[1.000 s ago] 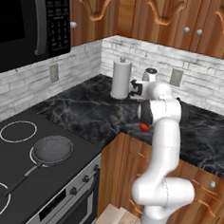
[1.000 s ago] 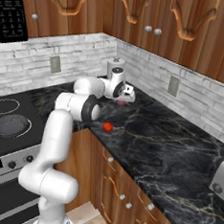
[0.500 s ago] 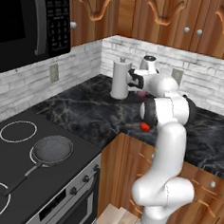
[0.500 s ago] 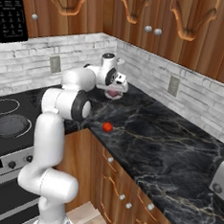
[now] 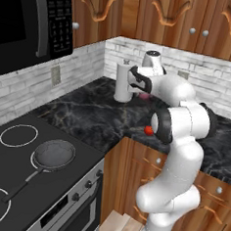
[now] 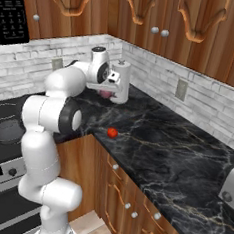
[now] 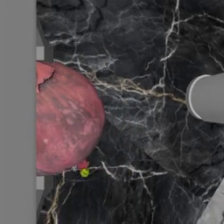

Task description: Place the pan on the front right burner on the stove. Then place the tomato and the onion in the pan and turn on the front right burner.

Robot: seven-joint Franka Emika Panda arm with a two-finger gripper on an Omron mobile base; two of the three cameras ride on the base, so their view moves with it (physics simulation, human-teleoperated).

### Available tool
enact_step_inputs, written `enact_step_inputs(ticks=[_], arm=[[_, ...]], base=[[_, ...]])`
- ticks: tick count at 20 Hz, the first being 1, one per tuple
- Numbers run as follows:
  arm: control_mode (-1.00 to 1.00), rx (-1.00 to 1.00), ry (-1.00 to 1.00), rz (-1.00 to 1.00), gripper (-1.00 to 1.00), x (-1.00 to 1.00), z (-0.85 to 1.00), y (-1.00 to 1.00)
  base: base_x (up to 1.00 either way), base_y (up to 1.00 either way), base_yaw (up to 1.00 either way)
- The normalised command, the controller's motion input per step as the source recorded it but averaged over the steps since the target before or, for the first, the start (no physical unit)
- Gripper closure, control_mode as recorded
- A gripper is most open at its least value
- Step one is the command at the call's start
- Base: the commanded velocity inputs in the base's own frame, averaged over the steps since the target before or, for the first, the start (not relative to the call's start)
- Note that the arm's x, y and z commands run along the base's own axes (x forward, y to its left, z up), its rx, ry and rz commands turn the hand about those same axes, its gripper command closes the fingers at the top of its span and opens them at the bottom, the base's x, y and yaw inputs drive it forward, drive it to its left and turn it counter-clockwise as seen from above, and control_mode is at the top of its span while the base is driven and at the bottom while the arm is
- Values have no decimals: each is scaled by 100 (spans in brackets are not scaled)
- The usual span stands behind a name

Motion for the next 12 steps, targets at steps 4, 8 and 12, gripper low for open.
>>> enact_step_inputs(ticks=[4,8,12], arm=[[-100,1,4,0,100,-75,27,51],[-100,3,6,0,100,-63,19,63],[-100,1,7,0,100,-57,20,71]], base=[[0,0,0],[0,0,0],[0,0,0]])
